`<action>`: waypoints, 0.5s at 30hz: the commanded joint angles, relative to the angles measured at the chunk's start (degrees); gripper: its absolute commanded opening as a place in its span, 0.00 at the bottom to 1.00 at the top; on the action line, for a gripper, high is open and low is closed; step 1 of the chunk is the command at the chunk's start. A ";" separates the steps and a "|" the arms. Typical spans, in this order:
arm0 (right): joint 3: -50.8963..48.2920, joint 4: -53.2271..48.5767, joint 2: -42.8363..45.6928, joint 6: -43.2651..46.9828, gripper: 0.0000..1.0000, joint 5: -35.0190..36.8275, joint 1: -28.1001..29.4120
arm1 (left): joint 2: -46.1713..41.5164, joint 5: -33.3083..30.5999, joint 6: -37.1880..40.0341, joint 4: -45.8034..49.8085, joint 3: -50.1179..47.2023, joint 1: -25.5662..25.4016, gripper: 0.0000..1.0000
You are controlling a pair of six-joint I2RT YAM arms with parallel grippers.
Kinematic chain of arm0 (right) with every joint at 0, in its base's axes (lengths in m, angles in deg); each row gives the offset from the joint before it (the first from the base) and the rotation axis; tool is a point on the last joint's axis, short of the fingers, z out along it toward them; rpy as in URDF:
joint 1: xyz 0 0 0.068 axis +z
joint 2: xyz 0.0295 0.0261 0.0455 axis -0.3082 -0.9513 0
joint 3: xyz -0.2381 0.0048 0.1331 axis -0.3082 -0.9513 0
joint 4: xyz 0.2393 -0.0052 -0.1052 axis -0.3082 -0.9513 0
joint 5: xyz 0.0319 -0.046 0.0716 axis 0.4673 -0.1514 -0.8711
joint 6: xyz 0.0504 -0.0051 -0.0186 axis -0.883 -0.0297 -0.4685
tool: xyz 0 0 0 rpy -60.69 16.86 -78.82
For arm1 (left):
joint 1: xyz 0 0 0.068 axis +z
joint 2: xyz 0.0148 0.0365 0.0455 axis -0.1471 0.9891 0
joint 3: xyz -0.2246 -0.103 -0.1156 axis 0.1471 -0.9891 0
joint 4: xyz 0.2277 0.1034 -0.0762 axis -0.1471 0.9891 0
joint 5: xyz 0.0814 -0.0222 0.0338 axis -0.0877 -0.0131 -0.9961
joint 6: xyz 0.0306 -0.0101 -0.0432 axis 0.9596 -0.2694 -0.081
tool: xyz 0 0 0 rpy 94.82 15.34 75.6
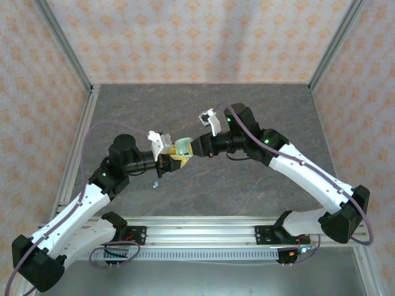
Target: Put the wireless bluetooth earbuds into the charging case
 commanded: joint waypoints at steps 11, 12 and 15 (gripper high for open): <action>1.49 -1.53 4.04 0.78 0.31 2.69 0.06 | -0.50 0.00 -0.11 -2.72 1.65 -0.45 0.09; 1.32 -1.54 4.70 0.78 0.31 2.68 0.11 | -0.46 -0.01 -0.18 -2.67 1.73 -0.44 0.09; 0.47 -1.67 6.09 1.11 0.31 3.17 0.11 | -0.34 0.03 -0.24 -2.79 1.88 -0.40 0.09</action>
